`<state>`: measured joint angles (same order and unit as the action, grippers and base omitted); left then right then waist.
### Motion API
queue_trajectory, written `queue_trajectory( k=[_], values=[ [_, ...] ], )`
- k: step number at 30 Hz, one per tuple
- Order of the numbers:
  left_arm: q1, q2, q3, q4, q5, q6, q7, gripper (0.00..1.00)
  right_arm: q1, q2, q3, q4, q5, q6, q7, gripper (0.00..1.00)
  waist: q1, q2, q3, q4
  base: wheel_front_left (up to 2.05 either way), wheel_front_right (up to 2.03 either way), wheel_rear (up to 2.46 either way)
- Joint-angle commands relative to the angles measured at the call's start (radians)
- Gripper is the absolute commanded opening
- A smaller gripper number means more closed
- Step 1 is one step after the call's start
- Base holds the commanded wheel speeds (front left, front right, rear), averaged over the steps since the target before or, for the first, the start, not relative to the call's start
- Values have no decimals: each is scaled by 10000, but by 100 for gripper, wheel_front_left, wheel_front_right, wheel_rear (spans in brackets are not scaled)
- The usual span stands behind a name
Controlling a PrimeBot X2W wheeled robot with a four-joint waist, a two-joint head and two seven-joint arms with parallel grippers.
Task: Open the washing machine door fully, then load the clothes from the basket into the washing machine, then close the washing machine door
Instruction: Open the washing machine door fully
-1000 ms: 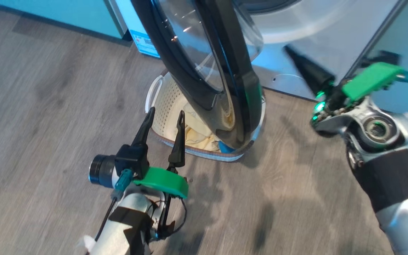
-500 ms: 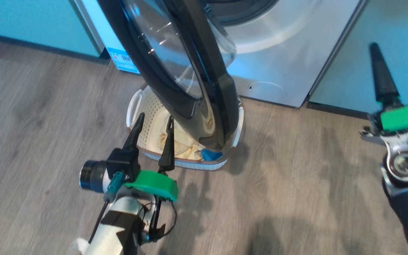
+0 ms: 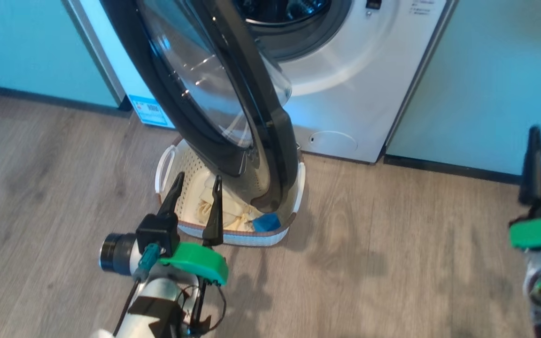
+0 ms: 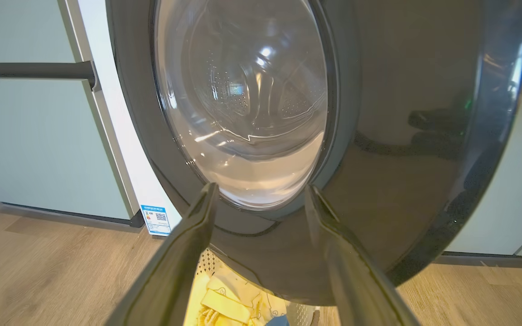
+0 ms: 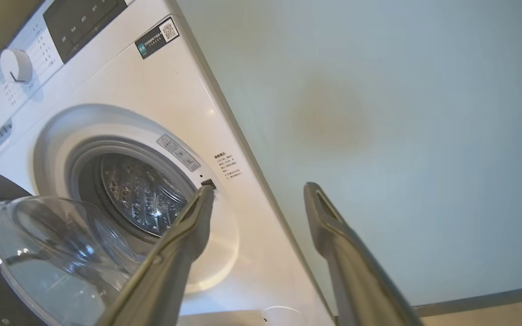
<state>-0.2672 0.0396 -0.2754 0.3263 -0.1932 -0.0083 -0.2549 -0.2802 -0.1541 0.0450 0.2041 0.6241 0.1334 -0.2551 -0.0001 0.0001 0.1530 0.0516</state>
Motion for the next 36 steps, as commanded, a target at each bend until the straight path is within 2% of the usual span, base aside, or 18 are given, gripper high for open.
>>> queue_trajectory(
  k=[1, 7, 13, 20, 36],
  values=[
    [-102, 157, 384, -221, 70, -30, -69, 100, 140, 148, -16, -550, -657, -27, -64, 100, 1, -1, -138, -81, 0, 0, 0],
    [85, 155, 447, -111, 55, -67, -69, 100, 1263, 628, -423, -1237, -2713, -27, -65, 100, 1, -1, -437, -172, 0, 0, 0],
    [300, 152, 506, -6, 8, -85, -69, 100, 2015, 862, -552, -1547, -3885, -27, -65, 100, 1, -1, -719, -252, 0, 0, 0],
    [478, 148, 502, 94, -30, -105, -69, 100, 2547, 977, -619, -1733, -4462, -27, -66, 100, 1, -1, -987, -262, 0, 0, 0],
    [646, 156, 565, 189, -78, -103, -69, 100, 3033, 1036, -706, -1631, -4324, -27, -30, 100, 1, -1, -1220, -366, 0, 0, 0]
  ],
)
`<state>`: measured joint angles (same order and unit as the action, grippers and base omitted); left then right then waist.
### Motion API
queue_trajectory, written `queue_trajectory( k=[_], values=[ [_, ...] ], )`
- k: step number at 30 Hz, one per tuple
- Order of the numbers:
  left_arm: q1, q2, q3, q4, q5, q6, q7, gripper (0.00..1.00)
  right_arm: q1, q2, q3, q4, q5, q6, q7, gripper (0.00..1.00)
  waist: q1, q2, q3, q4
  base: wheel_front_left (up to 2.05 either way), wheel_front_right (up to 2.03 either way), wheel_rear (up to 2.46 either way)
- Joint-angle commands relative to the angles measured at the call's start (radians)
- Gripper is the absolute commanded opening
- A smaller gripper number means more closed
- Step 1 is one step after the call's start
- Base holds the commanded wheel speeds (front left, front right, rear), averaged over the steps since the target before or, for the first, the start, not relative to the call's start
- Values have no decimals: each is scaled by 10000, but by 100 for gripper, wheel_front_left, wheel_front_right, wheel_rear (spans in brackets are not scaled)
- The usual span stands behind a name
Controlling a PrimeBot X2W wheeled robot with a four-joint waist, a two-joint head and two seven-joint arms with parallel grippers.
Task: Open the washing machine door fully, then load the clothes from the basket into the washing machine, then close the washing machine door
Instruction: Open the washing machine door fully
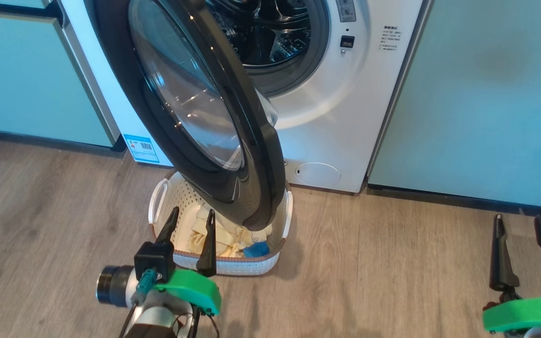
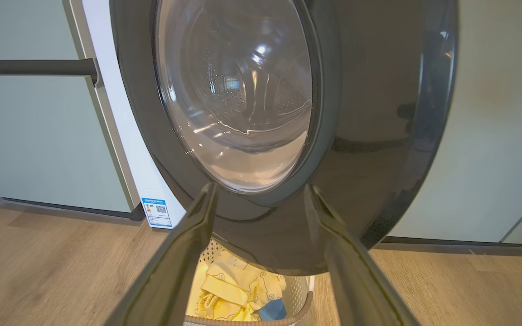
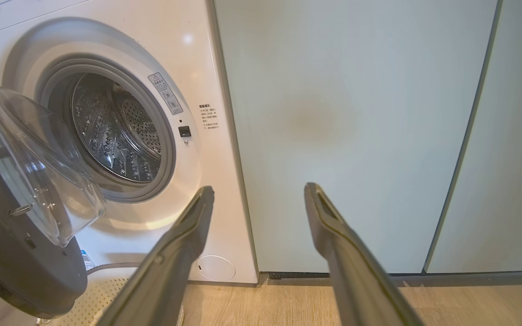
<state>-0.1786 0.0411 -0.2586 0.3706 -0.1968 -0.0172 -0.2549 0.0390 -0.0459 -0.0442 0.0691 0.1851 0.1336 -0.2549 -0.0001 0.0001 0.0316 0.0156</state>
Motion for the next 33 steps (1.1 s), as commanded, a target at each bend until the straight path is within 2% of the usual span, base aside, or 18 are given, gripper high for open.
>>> queue_trajectory(
  k=[1, 19, 20, 21, 22, 23, 24, 25, 26, 33],
  values=[
    [-236, 140, 395, -244, -45, -13, -69, 100, -144, -45, 206, -260, 84, -29, -12, 100, 1, -1, -16, -10, 0, 0, 0],
    [-359, 157, 378, -104, -132, 35, -69, 100, -157, -44, 265, -227, 79, -29, 181, 100, 1, -1, 76, 1, 0, 0, 0],
    [-372, 160, 382, -95, -136, 34, -69, 93, -158, -44, 268, -228, 79, -29, 180, 100, 1, -1, 81, -1, 0, 0, 0],
    [-391, 162, 387, -91, -140, 34, -69, 82, -162, -44, 272, -232, 74, -29, 178, 100, 1, -1, 87, -6, 0, 0, 0],
    [-440, 163, 386, -72, -148, 28, -69, 38, -174, -44, 277, -239, 87, -29, 171, 100, 1, -1, 103, -18, 0, 0, 0],
    [-440, 163, 386, -72, -148, 28, -69, 38, -174, -44, 277, -239, 87, -29, 171, 100, 1, -1, 103, -18, 0, 0, 0],
    [-481, 167, 386, -64, -148, 27, -69, 25, -184, -44, 279, -238, 89, -29, 167, 100, 1, -1, 112, -27, 0, 0, 0],
    [-527, 171, 386, -52, -153, 22, -69, 3, -194, -44, 277, -237, 94, -29, 162, 100, 1, -1, 122, -35, 0, 0, 0],
    [-589, 184, 384, -71, -143, 12, -69, 0, -203, -44, 273, -237, 101, -29, 156, 100, 1, -1, 131, -42, 0, 0, 0],
    [-1252, 389, 626, -713, 53, 254, -69, 0, -221, -43, 242, -192, 149, -29, 118, 100, 1, -1, 198, -57, 0, 0, 0]
  ],
)
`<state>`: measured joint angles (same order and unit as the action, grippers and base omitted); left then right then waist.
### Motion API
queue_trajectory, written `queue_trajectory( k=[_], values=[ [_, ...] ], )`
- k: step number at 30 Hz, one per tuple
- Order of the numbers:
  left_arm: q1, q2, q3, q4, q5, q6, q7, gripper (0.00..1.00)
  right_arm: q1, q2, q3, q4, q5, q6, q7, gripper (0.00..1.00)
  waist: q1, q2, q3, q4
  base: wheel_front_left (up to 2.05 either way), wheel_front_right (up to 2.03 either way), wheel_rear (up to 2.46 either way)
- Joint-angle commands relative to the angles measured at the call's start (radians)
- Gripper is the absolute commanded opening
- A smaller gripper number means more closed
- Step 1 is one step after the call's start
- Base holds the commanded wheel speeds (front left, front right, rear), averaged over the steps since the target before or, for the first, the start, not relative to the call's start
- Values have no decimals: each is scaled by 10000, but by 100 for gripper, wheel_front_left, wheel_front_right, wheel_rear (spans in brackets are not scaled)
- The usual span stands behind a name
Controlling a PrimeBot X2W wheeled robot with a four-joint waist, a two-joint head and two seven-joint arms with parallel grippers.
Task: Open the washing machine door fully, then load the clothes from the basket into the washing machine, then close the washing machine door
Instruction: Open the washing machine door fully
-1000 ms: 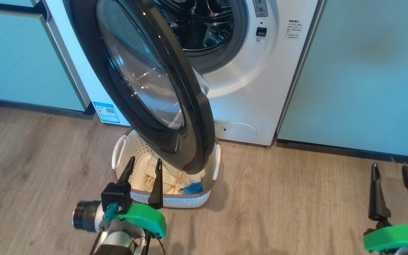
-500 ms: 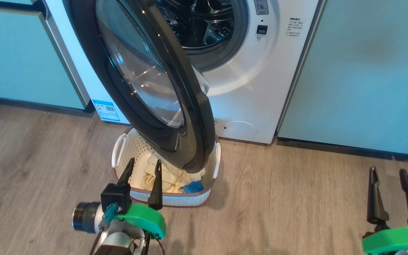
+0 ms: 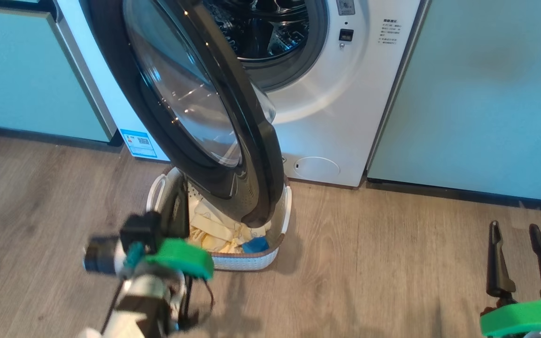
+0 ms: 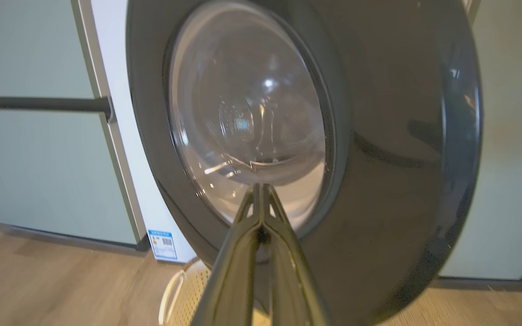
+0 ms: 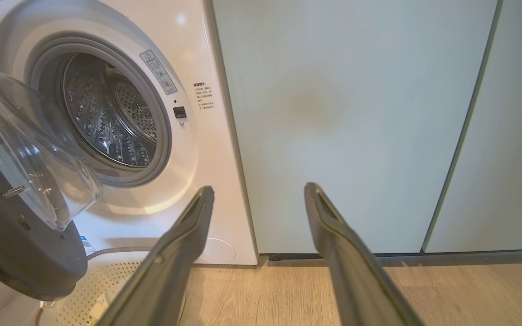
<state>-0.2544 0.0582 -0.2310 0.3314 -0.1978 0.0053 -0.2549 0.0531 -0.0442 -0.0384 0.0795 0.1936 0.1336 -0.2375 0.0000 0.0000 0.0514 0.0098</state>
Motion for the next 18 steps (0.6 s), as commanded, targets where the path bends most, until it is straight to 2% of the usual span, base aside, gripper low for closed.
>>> queue_trajectory(
  k=[1, 10, 18],
  values=[
    [-641, 275, 396, -507, 123, 83, -69, 0, -362, -61, 180, -289, 76, -29, -63, 100, 0, 0, 10, 1, 0, 0, 0],
    [-2558, 687, 463, -2533, 673, 342, 110, 0, -382, -61, 13, -227, 120, -29, -113, 100, 0, 0, 49, 76, 0, 0, 0],
    [-3821, 257, -724, -4027, 639, -64, 990, 0, -364, -61, 86, -134, 165, -29, -151, 100, 0, 0, 54, -97, 0, 0, 0]
  ],
)
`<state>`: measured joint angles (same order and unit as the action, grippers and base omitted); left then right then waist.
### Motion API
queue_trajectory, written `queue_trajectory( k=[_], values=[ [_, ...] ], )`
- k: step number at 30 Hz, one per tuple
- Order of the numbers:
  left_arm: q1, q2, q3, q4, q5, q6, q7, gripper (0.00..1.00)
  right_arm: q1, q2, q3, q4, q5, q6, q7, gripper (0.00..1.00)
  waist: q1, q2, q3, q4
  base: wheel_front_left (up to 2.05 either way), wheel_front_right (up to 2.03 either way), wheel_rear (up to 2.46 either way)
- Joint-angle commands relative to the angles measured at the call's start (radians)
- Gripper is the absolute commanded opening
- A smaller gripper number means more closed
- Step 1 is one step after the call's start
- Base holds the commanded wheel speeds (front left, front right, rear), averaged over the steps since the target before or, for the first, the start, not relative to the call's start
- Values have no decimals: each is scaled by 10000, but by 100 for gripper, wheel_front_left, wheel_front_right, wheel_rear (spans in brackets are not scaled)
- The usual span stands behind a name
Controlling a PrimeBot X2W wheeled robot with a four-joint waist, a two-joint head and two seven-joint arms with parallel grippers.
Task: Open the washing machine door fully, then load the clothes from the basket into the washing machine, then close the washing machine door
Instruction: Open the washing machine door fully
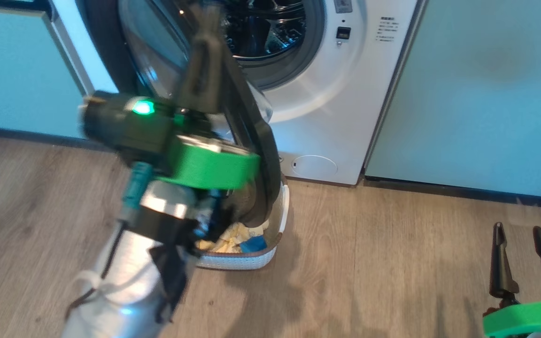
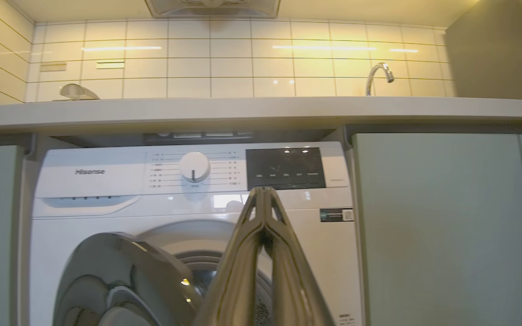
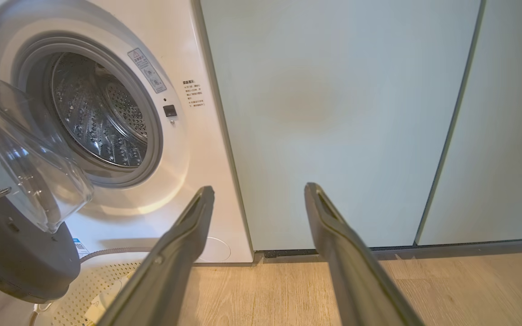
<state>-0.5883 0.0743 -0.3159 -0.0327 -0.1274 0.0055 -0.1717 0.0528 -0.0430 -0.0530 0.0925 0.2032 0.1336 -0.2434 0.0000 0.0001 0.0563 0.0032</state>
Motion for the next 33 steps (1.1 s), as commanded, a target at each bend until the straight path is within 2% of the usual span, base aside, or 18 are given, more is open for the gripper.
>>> queue_trajectory(
  k=[1, 6, 10, 15, 23, 33],
  values=[
    [-551, 19, -82, -460, -210, -138, 274, 0, -362, -72, 233, -246, 91, -29, -95, 100, 0, -1, 6, -57, 0, 0, 0],
    [-663, -186, -1138, -281, -991, -273, 762, 0, -391, -72, 344, -156, 155, -29, -112, 100, 0, -1, 17, -204, 0, 0, 0],
    [-467, -230, -1966, 318, -2106, -361, 1136, 0, -410, -72, 427, -94, 168, -29, -119, 100, 0, -1, 1, -358, 0, 0, 0],
    [-370, -237, -3024, 1173, -3451, -101, 1267, 0, -412, -72, 478, -40, 175, -29, -124, 100, 0, -1, -9, -481, 0, 0, 0],
    [-604, -239, -3811, 2713, -4297, 348, 1186, 0, -414, -72, 521, 1, 179, -29, -127, 100, 0, -1, -21, -588, 0, 0, 0],
    [-1137, -240, -3998, 4386, -5052, 692, 670, 0, -432, -72, 518, 2, 170, -29, -111, 100, 0, -1, 35, -561, 0, 0, 0]
  ],
)
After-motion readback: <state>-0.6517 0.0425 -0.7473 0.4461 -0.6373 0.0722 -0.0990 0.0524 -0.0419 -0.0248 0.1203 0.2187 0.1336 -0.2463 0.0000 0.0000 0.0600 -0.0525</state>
